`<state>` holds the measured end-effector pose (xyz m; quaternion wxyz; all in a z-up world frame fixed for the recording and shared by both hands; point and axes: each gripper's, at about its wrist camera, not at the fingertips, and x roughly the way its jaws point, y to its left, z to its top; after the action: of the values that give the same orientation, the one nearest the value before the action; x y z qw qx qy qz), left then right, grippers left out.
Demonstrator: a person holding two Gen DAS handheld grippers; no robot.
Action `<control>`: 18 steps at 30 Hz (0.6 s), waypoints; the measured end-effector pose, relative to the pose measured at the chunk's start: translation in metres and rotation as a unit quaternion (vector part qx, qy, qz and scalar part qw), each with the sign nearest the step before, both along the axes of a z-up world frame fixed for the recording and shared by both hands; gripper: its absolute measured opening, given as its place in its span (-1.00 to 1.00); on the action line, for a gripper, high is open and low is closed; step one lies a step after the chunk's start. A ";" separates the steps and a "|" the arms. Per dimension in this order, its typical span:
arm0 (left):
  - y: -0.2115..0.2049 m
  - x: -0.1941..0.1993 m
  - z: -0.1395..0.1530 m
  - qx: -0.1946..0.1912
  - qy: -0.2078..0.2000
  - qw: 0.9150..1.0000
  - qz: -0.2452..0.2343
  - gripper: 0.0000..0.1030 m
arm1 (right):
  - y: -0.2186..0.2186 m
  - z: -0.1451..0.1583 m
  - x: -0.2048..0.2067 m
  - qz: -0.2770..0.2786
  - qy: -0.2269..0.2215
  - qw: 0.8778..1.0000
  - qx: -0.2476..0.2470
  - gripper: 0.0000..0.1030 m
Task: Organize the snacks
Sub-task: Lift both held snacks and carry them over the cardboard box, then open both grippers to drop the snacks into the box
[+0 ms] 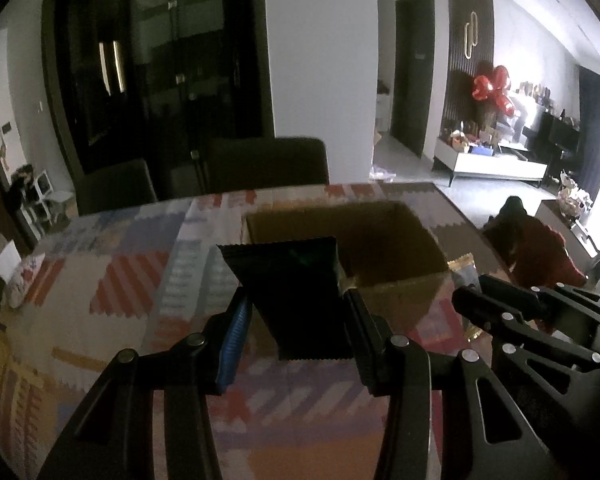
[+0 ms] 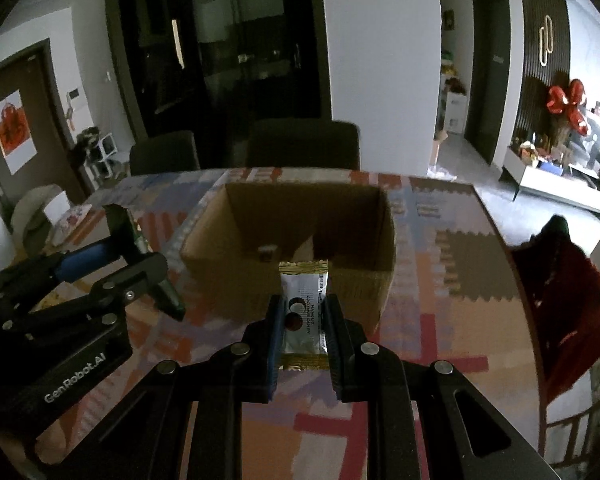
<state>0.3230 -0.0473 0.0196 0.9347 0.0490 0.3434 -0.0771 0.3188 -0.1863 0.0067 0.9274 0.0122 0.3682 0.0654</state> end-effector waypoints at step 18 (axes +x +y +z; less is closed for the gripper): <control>-0.010 0.091 0.008 0.004 0.006 0.999 -0.031 -0.10 | -0.001 0.015 0.082 0.002 -0.008 1.000 -0.018 -0.59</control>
<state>0.4144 -0.0570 0.0278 0.9296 0.0633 0.3476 -0.1052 0.4009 -0.1872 0.0220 0.9302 -0.0059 0.3618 0.0609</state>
